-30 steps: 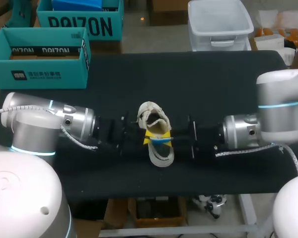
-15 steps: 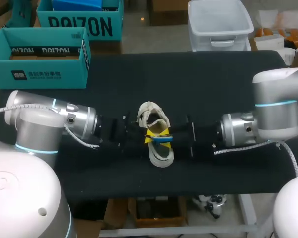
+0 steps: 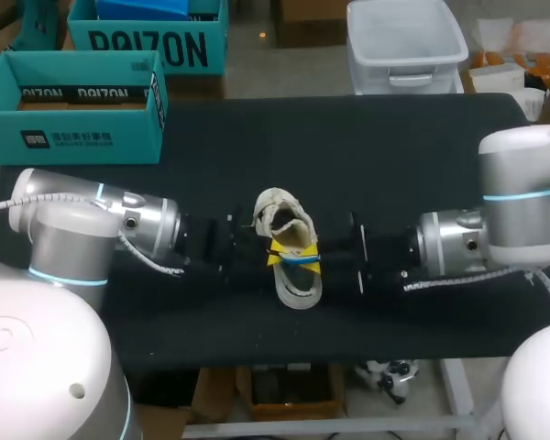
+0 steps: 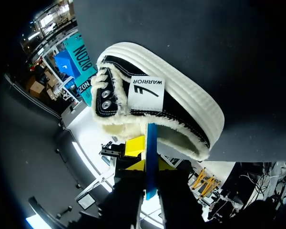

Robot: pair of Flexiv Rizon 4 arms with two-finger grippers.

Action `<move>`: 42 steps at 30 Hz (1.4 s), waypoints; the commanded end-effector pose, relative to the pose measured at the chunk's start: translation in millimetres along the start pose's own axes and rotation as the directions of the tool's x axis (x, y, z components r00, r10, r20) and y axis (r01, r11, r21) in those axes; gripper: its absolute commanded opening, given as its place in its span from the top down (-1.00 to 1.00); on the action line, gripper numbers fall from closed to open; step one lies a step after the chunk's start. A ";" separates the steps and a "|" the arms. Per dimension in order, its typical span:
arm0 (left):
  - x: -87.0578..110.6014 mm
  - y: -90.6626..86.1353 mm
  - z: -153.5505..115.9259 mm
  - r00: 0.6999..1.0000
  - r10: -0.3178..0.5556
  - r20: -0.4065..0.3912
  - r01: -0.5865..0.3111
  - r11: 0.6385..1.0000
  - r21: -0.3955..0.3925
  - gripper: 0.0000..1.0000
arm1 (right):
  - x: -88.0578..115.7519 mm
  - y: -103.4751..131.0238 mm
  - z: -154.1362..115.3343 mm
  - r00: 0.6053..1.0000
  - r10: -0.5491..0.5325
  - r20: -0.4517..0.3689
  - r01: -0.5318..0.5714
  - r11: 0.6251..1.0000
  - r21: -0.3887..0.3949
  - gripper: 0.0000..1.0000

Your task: Open the shoe tongue, take the insole out of the shoe, put the insole back into the shoe, and pack the shoe into the shoebox

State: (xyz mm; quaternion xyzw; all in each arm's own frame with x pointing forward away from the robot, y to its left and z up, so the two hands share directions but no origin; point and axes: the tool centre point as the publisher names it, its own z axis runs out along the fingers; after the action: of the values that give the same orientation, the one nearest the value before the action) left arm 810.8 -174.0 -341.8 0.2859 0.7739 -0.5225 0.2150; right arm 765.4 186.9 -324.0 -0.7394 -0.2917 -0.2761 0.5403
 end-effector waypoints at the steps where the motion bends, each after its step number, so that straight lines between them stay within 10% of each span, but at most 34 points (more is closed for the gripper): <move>1: 0.8 -5.6 -3.1 1.000 -0.001 0.001 0.001 1.000 0.008 0.87 | -1.1 -2.9 -1.2 1.000 -0.003 -0.001 0.003 1.000 -0.002 1.00; 2: 0.9 -8.5 -4.0 1.000 0.002 0.000 -0.002 1.000 0.019 0.46 | -1.2 -2.9 -1.0 1.000 -0.003 0.000 0.003 1.000 -0.001 1.00; 6: 2.1 -21.5 -6.3 1.000 0.024 0.003 -0.024 0.998 0.052 0.29 | -1.8 -3.3 -0.1 1.000 -0.004 0.003 0.004 1.000 0.001 1.00; 9: 3.4 -26.3 -4.8 1.000 0.030 0.001 -0.030 0.998 0.064 0.42 | -3.0 -3.3 0.4 1.000 -0.001 0.005 0.001 1.000 0.003 1.00; 12: 5.1 -27.7 -2.5 0.999 0.034 0.000 -0.033 0.997 0.066 1.00 | -4.7 -2.6 1.4 1.000 0.005 0.009 -0.005 1.000 0.005 1.00; 36: 1.3 -0.1 6.8 1.000 0.023 -0.014 -0.023 1.000 -0.004 1.00 | -7.8 36.6 13.4 0.998 0.057 0.037 -0.057 0.998 0.007 1.00; 42: 3.7 -0.4 6.0 1.000 0.022 -0.015 -0.023 1.000 0.000 1.00 | -4.7 12.5 1.6 0.999 0.029 0.046 -0.027 0.999 -0.044 0.44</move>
State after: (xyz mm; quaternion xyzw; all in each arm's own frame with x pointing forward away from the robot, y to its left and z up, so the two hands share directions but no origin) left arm 810.2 -178.7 -346.3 0.3003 0.7719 -0.5182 0.2133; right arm 782.6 187.5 -350.9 -0.7461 -0.2922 -0.2504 0.5434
